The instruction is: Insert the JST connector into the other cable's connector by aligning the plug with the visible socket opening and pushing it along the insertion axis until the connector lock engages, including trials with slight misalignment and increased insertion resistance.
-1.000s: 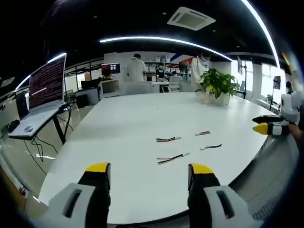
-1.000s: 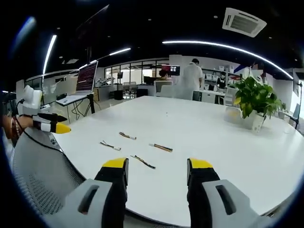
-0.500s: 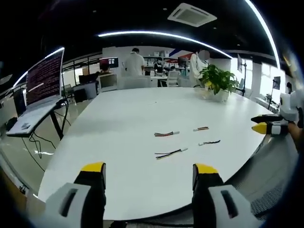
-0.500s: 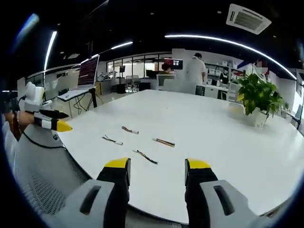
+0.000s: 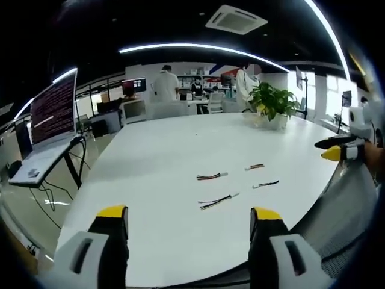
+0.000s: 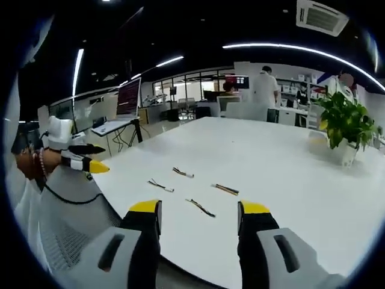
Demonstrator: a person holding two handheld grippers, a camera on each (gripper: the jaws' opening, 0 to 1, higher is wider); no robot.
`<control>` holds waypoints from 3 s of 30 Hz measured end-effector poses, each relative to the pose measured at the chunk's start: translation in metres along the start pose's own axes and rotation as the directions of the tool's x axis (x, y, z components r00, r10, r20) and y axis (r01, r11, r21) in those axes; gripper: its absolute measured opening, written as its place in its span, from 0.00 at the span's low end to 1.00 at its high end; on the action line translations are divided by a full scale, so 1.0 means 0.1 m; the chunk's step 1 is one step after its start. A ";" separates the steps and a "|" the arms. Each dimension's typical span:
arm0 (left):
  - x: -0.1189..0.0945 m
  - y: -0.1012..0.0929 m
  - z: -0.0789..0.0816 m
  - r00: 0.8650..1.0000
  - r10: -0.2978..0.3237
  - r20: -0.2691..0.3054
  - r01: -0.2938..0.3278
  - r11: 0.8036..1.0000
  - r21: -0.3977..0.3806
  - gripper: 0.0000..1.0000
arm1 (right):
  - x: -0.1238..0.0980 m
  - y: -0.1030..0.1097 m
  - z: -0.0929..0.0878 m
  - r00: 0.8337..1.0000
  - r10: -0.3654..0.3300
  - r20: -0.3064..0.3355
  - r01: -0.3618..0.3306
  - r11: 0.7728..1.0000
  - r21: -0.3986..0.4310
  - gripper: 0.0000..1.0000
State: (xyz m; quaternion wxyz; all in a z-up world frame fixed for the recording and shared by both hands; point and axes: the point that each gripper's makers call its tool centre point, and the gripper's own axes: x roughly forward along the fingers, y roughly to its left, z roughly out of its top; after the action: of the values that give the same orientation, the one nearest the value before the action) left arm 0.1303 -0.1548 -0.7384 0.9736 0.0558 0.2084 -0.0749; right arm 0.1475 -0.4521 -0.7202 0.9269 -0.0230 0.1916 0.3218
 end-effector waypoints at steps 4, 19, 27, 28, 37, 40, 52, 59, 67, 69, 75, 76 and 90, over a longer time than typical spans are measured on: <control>-0.01 -0.01 -0.01 1.000 -0.008 -0.013 0.008 1.000 0.011 0.82 | 0.07 -0.01 -0.05 1.000 0.024 -0.019 -0.025 0.999 -0.028 0.49; 0.15 0.14 0.13 0.999 -0.037 -0.036 0.039 0.999 0.035 0.84 | 0.26 -0.21 -0.14 0.994 0.047 -0.099 -0.058 0.993 -0.105 0.50; 0.40 0.09 0.29 0.996 -0.079 -0.029 0.081 0.995 0.065 0.84 | 0.40 -0.31 -0.06 0.993 0.060 -0.101 -0.071 0.992 -0.106 0.49; 0.44 0.07 0.31 0.996 -0.087 -0.028 0.089 0.993 0.073 0.84 | 0.41 -0.32 -0.05 0.993 0.063 -0.100 -0.073 0.992 -0.103 0.49; 0.72 -0.01 0.43 0.992 -0.124 -0.038 0.128 0.982 0.137 0.83 | 0.56 -0.39 0.01 0.990 0.079 -0.121 -0.098 0.982 -0.164 0.48; 0.79 -0.04 0.47 0.990 -0.134 -0.041 0.139 0.977 0.159 0.83 | 0.61 -0.40 0.01 0.987 0.092 -0.131 -0.112 0.982 -0.151 0.48; 1.14 -0.09 0.49 0.980 -0.181 -0.084 0.193 0.964 0.184 0.82 | 0.83 -0.55 0.04 0.983 0.095 -0.160 -0.132 0.962 -0.240 0.46; 1.36 -0.20 0.45 0.970 -0.209 -0.125 0.233 0.948 0.219 0.82 | 0.97 -0.68 -0.01 0.977 0.098 -0.190 -0.148 0.951 -0.270 0.45; 1.59 -0.26 0.40 0.956 -0.245 -0.164 0.280 0.929 0.244 0.79 | 1.11 -0.75 -0.03 0.971 0.120 -0.206 -0.178 0.941 -0.288 0.41; 1.67 -0.30 0.38 0.949 -0.264 -0.173 0.300 0.925 0.233 0.79 | 1.17 -0.77 -0.02 0.969 0.140 -0.201 -0.196 0.936 -0.294 0.38; 1.84 -0.39 0.35 0.933 -0.305 -0.192 0.346 0.906 0.245 0.79 | 1.32 -0.81 -0.02 0.964 0.170 -0.206 -0.226 0.930 -0.289 0.36; 1.88 -0.40 0.35 0.932 -0.308 -0.193 0.351 0.903 0.250 0.79 | 1.35 -0.82 -0.03 0.963 0.174 -0.207 -0.230 0.929 -0.290 0.36; 2.20 -0.71 0.29 0.886 -0.431 -0.172 0.464 0.827 0.317 0.72 | 1.62 -0.86 -0.12 0.943 0.234 -0.238 -0.298 0.910 -0.286 0.35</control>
State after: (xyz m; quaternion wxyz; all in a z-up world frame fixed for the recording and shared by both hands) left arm 0.3282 -0.2556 -0.8082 0.8922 0.1805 0.2441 -0.3343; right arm 0.3122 -0.4268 -0.7985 0.8344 -0.1777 0.2298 0.4683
